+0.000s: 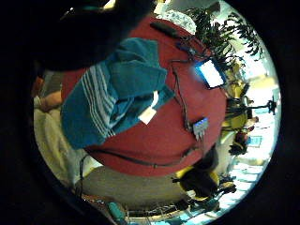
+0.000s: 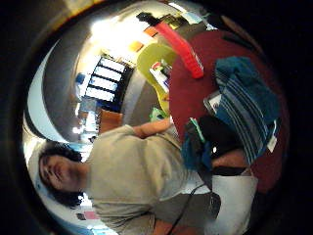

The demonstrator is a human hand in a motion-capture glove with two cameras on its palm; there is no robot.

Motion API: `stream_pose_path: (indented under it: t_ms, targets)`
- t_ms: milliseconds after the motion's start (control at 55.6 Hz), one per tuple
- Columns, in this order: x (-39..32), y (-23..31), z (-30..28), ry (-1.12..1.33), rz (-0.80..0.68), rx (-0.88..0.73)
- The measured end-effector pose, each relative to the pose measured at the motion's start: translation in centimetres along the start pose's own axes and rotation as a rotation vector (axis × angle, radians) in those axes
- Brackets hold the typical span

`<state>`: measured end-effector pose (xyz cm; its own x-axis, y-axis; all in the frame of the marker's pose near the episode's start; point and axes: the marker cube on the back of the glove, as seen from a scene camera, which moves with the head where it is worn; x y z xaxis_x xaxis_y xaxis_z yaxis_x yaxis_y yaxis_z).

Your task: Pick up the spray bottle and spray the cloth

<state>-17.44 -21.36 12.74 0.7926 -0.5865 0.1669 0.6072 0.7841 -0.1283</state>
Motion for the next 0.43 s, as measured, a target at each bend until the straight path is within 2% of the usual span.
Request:
stream_pose_path:
  t_ms: [180, 431]
  targets:
    - [-3.0, 4.0, -0.3, 0.060, -0.041, -0.007]
    - [-4.3, 5.5, 0.5, 0.042, -0.077, -0.015]
